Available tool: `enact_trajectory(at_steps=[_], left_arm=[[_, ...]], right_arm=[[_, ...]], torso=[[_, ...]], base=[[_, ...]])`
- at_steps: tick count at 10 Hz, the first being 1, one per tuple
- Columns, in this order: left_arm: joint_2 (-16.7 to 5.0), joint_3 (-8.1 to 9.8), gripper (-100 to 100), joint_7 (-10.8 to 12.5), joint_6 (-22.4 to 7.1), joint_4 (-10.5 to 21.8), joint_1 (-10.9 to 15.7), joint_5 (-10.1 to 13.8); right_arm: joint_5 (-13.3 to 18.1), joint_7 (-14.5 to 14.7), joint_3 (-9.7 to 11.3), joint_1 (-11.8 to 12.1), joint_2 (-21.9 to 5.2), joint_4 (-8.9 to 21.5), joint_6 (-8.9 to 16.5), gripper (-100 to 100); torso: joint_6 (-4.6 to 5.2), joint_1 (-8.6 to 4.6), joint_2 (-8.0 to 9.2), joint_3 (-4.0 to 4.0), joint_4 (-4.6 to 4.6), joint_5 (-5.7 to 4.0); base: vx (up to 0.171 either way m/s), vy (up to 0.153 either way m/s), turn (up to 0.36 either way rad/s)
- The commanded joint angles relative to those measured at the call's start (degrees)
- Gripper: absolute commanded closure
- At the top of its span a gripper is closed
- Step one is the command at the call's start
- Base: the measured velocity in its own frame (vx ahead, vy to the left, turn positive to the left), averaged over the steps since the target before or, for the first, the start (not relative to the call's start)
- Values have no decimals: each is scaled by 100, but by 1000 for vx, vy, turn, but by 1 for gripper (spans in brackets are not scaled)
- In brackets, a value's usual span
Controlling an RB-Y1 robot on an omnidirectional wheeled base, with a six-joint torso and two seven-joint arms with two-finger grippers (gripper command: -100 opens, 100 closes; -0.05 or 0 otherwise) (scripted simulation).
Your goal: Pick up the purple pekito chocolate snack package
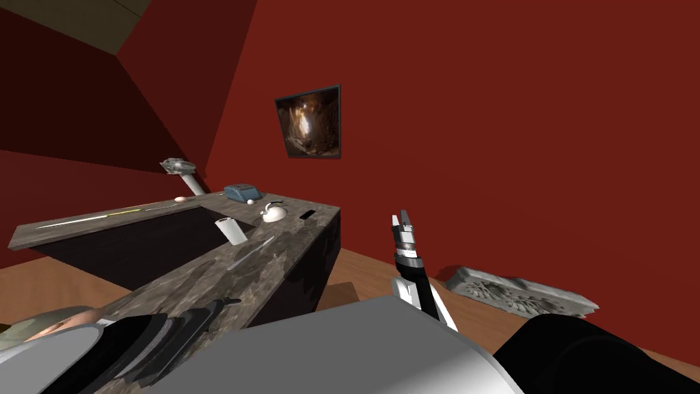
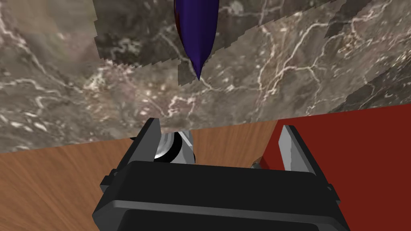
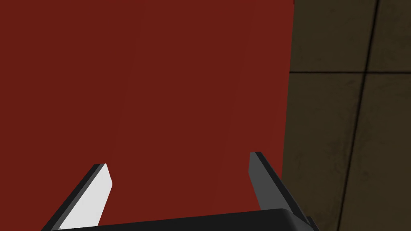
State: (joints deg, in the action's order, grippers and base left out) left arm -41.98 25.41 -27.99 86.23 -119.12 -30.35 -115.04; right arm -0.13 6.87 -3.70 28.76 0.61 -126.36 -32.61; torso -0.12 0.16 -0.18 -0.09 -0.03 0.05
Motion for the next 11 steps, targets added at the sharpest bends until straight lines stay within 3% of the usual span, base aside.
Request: enact_trajectory(at_steps=[1, 2, 5, 7, 9, 10, 11], left_arm=[[-151, 121, -100, 0, 161, 60, 12, -286], [-151, 121, -100, 0, 161, 60, 12, -314], [-441, 315, -100, 31, 595, 200, 65, -884], [-558, 395, -100, 53, 913, 261, 93, -1142], [-606, 429, -100, 65, 1133, 289, 107, -1239], [-606, 446, -100, 61, 1080, 274, 99, -1187], [-607, 447, 0, 61, 1102, 276, 100, -1193]], right_arm=[[0, 0, 0, 0, 0, 0, 0, 0], [0, 0, 0, -1, 0, 0, 0, 0], [0, 0, 0, 0, 0, 0, 0, 0], [0, 0, 0, 0, 0, 0, 0, 0], [0, 0, 0, 0, 0, 0, 0, 0], [0, 0, 0, 0, 0, 0, 0, 0], [0, 0, 0, 0, 0, 0, 0, 0]], torso=[[0, 0, 0, 0, 0, 0], [2, 1, 0, 0, 0, -1], [3, 3, -6, -3, -1, 1], [0, 3, -6, -4, -1, 0], [-1, -2, -4, -3, -1, 0], [-1, -6, -1, 0, 0, -1], [-2, -9, 1, 1, 0, -1]], base=[[10, 19, -151], [7, 22, -69], [18, 27, -177], [23, 27, -113], [8, 10, -42], [0, 0, 0], [0, 0, 0]])
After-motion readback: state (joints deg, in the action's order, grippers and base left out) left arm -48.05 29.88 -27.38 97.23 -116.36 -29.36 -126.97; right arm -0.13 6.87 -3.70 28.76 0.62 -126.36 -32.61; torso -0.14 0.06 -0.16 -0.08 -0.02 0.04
